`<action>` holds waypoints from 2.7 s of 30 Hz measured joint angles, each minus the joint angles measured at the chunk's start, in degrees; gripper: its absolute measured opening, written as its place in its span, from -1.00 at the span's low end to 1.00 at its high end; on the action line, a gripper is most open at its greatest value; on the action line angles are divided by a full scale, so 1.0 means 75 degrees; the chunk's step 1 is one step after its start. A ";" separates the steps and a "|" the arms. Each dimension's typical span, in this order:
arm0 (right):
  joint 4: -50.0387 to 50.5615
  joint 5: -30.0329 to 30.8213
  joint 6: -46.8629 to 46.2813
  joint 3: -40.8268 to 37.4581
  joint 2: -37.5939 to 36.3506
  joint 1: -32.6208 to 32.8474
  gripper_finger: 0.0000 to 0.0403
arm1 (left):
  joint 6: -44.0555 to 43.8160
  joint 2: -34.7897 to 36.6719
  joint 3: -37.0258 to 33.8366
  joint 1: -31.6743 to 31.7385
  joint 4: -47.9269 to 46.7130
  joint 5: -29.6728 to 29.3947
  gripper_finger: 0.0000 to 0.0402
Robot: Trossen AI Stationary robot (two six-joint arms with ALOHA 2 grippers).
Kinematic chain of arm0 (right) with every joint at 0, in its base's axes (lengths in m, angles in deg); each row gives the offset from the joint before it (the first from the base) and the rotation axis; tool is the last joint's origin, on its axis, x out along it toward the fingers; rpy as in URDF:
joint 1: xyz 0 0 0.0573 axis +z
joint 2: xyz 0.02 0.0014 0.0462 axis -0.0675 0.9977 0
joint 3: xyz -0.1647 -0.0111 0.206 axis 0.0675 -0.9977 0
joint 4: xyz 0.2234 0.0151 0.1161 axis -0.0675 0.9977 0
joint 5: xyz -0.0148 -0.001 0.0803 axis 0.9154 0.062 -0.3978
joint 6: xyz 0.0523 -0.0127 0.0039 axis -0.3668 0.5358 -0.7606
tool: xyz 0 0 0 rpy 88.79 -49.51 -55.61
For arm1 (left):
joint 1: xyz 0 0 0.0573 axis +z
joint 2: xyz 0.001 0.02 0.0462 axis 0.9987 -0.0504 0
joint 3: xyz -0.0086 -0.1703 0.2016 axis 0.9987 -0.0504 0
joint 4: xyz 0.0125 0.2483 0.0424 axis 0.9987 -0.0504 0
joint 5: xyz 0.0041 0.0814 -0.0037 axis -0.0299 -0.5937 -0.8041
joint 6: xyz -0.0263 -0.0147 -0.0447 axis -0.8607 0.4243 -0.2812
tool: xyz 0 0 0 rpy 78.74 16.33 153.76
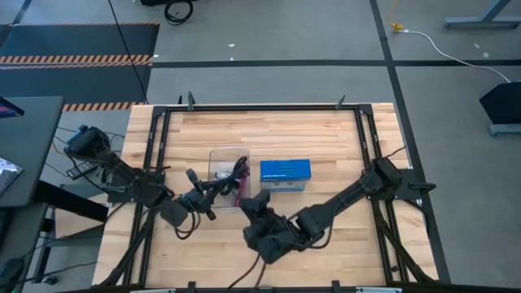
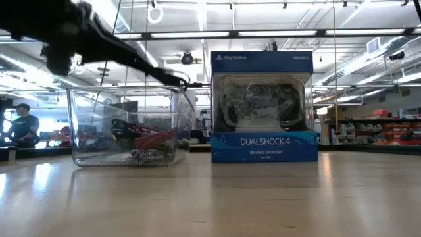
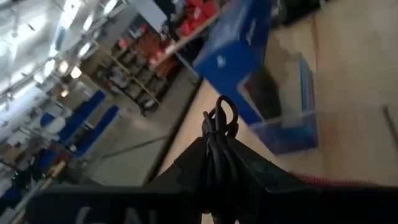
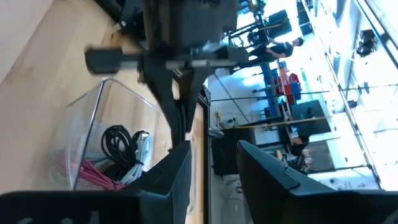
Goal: Pick and place USB-C Cables
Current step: Put the black charger cable into the transparent bin, then return to Home Position
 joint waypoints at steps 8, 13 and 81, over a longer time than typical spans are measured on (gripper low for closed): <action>-0.0003 0.0041 -0.0575 0.0000 0.0000 0.0175 -0.33 | -0.1432 0.0003 0.0003 0.0707 -0.1080 0.0123 -0.65; 0.0002 0.0041 -0.0601 0.0000 0.0000 0.0158 -0.33 | -0.2051 0.0000 0.0000 0.0902 -0.1221 0.0268 -0.65; -0.1521 -0.7652 -0.4123 -0.3721 -0.4580 -0.3645 -0.99 | -0.1502 0.3063 0.1629 0.4780 -0.2929 0.8233 -0.98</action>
